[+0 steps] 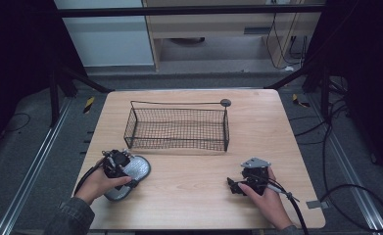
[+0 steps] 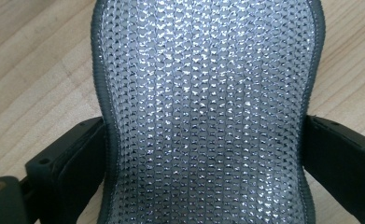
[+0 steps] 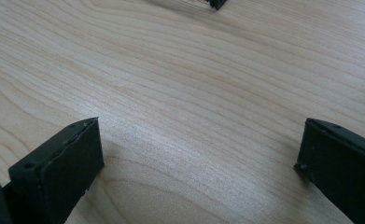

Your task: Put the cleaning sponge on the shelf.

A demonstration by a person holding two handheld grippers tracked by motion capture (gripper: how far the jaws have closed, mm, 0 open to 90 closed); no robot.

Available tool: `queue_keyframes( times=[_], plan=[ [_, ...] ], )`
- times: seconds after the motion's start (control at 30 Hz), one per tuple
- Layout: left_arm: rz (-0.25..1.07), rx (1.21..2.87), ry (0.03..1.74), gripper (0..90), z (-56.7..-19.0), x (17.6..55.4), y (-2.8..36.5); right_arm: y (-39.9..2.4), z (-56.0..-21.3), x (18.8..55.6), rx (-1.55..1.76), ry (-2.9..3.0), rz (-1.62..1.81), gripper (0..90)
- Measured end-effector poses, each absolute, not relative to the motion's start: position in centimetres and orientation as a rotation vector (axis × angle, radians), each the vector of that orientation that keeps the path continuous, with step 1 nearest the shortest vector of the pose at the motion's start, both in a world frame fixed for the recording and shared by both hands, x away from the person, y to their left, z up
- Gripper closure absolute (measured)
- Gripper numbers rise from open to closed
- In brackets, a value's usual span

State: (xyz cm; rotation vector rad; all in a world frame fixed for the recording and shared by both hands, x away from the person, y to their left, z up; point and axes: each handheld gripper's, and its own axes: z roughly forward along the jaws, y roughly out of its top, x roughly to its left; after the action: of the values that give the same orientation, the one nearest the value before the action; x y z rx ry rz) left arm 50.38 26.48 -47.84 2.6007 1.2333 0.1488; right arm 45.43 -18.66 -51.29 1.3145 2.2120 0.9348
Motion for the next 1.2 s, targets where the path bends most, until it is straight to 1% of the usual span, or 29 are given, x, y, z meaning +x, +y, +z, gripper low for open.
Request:
queue_keyframes(
  times=[0.33, 0.5, 0.57, 0.6, 0.63, 0.67, 0.73, 0.9, 1.1, 1.13, 1.2],
  plan=[
    [0.183, 2.611, 1.221, 8.7, -47.5, 50.1, 26.4, -18.7, -51.3, 45.4, 1.312, 2.212, 0.934, 0.4],
    [0.197, 2.606, 1.190, 9.4, -46.9, 49.9, 26.5, -18.7, -51.3, 45.4, 1.312, 2.213, 0.935, 0.4],
    [0.232, 2.594, 1.165, 9.4, -45.8, 49.7, 26.6, -18.7, -51.3, 45.4, 1.311, 2.213, 0.935, 0.4],
    [0.232, 2.594, 1.165, 9.5, -45.8, 49.7, 26.6, -18.7, -51.3, 45.4, 1.311, 2.213, 0.935, 0.4],
    [0.263, 2.582, 1.145, 9.5, -44.9, 49.5, 26.6, -18.7, -51.3, 45.4, 1.312, 2.212, 0.935, 0.4],
    [0.263, 2.582, 1.145, 9.5, -44.9, 49.5, 26.6, -18.7, -51.3, 45.4, 1.312, 2.212, 0.935, 0.4],
    [0.304, 2.567, 1.107, 9.6, -43.6, 49.0, 26.5, -18.7, -51.3, 45.4, 1.311, 2.212, 0.935, 0.4],
    [0.368, 2.551, 1.020, 9.6, -42.1, 48.4, 26.1, -18.7, -51.3, 45.4, 1.311, 2.213, 0.934, 0.4],
    [0.438, 2.561, 0.947, 9.6, -40.7, 48.5, 25.3, -18.7, -51.3, 45.4, 1.313, 2.211, 0.937, 0.4],
    [0.468, 2.562, 0.918, 9.6, -40.0, 48.6, 25.0, -18.7, -51.3, 45.4, 1.312, 2.208, 0.936, 0.4],
    [0.488, 2.563, 0.882, 9.6, -39.5, 48.9, 24.7, -18.6, -51.3, 45.4, 1.315, 2.208, 0.937, 0.4]
  ],
)
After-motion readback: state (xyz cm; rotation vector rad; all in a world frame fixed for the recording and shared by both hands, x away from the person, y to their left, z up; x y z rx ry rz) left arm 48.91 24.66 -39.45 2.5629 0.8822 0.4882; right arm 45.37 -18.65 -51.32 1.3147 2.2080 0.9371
